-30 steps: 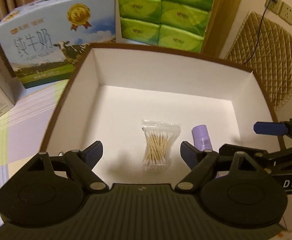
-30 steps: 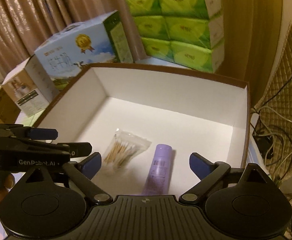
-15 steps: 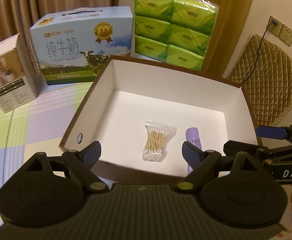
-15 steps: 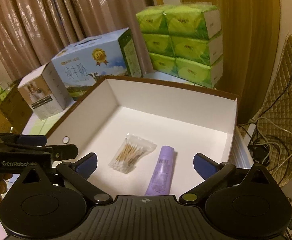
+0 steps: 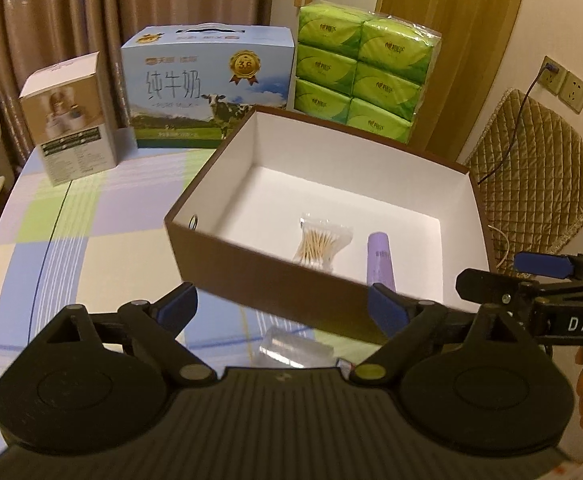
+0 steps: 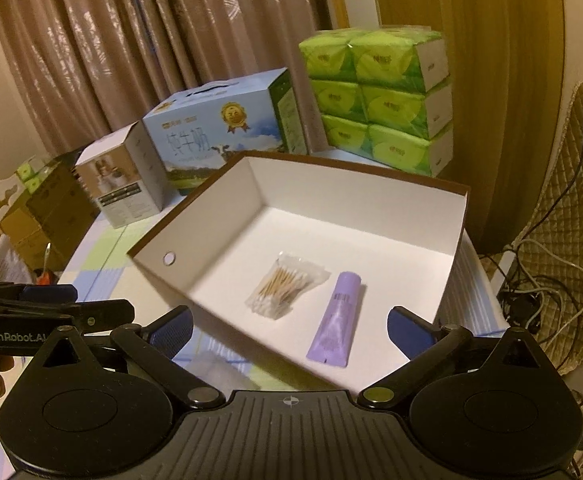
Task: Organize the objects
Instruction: 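Open both tools to release the items and withdraw from the box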
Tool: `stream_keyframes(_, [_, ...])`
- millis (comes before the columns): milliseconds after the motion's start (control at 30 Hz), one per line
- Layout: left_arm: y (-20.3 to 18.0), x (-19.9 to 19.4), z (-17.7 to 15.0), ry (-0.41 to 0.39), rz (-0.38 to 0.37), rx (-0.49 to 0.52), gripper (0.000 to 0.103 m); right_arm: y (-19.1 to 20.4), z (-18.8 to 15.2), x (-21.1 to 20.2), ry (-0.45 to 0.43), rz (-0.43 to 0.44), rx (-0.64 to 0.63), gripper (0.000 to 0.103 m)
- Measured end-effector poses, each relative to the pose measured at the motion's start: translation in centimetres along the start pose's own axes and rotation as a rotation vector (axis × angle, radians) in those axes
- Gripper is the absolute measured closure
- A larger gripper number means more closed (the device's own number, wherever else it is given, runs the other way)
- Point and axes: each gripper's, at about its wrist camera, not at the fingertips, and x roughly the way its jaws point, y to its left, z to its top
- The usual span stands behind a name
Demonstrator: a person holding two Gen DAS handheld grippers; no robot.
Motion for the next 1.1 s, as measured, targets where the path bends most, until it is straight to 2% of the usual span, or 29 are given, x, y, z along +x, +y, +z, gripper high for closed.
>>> stream_keyframes(500, [-0.2,-5.1,-7.5,0.036,0.035,-0.070,0.013,0.9,-4.5,-3.7,0.052,0.065,-0.061,0.002])
stream_keyframes(833, [-1.5,-6.2,-12.4,0.099,0.071,-0.073,0.013,0.2,-7.5,-4.5,0.115,0.097,-0.069,0.002])
stream_keyframes(1100, [-2.1,-6.2,-14.7,0.126,0.095,-0.088,0.013,-0.3,-9.2,-4.8,0.151,0.111,-0.061,0.002])
